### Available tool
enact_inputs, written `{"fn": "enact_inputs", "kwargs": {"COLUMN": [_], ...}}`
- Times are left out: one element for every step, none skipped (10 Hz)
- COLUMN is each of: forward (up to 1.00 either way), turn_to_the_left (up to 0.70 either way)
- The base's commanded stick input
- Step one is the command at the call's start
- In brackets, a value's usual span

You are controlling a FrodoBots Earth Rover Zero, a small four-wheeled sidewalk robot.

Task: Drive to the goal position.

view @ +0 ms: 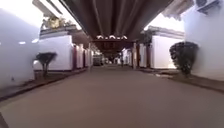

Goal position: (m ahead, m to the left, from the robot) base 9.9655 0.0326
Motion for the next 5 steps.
{"fn": "enact_inputs", "kwargs": {"forward": [0.85, 0.85, 0.85, 0.85, 0.85], "turn_to_the_left": [0.00, 0.00, 0.00, 0.00, 0.00]}}
